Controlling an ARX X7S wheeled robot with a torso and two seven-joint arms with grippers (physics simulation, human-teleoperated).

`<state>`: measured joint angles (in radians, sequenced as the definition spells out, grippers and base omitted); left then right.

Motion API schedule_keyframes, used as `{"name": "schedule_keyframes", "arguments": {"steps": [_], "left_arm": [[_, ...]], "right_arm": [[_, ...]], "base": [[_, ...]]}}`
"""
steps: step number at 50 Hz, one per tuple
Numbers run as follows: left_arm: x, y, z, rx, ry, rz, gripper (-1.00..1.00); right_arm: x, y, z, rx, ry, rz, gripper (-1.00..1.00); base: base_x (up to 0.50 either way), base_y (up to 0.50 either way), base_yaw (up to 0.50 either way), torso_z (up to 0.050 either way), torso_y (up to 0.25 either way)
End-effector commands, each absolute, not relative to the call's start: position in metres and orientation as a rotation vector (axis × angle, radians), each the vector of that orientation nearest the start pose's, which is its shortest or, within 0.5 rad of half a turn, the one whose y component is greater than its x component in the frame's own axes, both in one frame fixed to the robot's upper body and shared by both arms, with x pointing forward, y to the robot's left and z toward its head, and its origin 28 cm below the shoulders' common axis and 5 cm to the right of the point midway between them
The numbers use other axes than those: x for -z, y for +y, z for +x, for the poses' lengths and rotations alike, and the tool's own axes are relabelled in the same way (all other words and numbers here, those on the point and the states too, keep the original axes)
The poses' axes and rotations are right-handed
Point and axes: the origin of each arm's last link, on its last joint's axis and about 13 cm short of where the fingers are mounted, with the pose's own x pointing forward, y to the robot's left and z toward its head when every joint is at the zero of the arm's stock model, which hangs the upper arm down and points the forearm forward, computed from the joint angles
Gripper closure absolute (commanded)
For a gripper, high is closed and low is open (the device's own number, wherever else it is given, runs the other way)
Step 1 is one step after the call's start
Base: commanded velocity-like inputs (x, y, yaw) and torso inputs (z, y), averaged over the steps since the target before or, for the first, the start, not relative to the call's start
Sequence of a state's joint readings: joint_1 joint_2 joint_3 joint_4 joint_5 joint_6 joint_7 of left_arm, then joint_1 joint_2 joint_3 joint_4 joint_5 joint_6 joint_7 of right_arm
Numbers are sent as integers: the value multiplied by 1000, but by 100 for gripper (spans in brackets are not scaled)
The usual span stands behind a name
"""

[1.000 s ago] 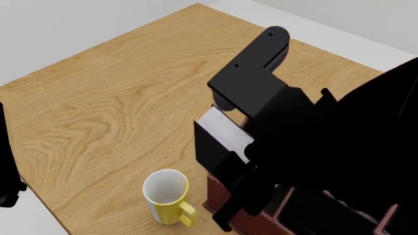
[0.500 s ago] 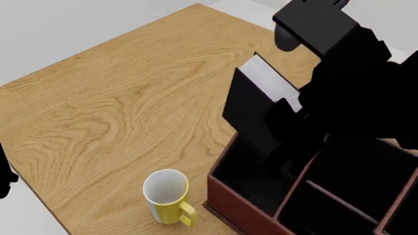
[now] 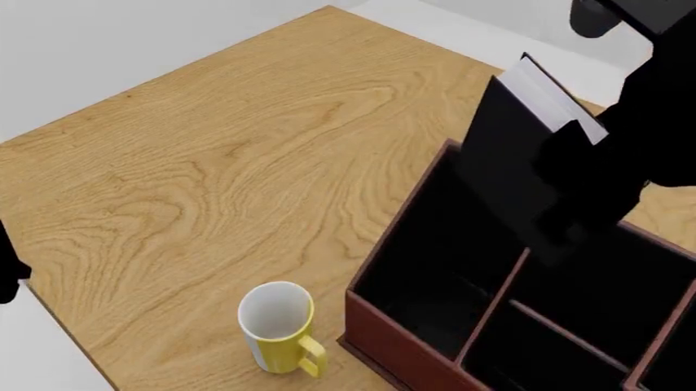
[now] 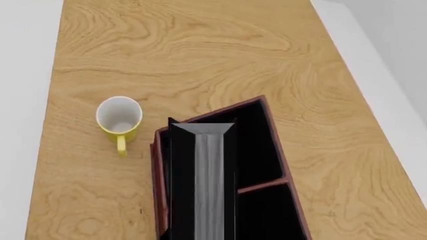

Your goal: Pick up the book and place it in the back compartment of the caddy.

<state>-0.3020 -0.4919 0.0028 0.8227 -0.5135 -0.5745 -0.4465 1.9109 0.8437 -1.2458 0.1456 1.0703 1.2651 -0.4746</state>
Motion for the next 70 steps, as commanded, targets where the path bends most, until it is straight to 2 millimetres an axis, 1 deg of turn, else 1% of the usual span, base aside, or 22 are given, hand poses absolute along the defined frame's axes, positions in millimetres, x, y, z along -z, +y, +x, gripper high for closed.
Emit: {"name": "schedule_keyframes", "arguments": {"steps": [1,5,9,14,29,34,46,57,70], "left_arm": [[-208,245,205,-83,-467,52,-100],[-209,245,204,-87,-468,52,-100],[-210,243,204,-82,-470,54,-100],[-210,242,203,-81,-472,57,-100],[-212,241,202,-81,-467,61,-100],[-214,242,202,-88,-469,63,-100],[-211,240,205,-79,-464,70,-100],[-211,239,204,-84,-459,71,-100],[-211,239,205,-78,-461,68,-100]], "right_arm": [[-374,-235,292,-517,610,-468,100],[-371,-239,289,-521,640,-472,100],[-364,-244,292,-491,660,-480,100],[-354,-245,295,-480,681,-489,100],[-327,-241,320,-513,728,-516,100],[-321,-242,326,-514,739,-523,100],[-315,-245,336,-479,761,-524,100],[-304,-244,342,-489,814,-544,100],[-299,-243,339,-516,863,-551,100]], "base": [[0,0,0,0,0],[0,0,0,0,3],[0,0,0,0,0],[0,0,0,0,2],[0,0,0,1,1],[0,0,0,0,2],[0,0,0,0,1],[0,0,0,1,1],[0,0,0,0,2]]}}
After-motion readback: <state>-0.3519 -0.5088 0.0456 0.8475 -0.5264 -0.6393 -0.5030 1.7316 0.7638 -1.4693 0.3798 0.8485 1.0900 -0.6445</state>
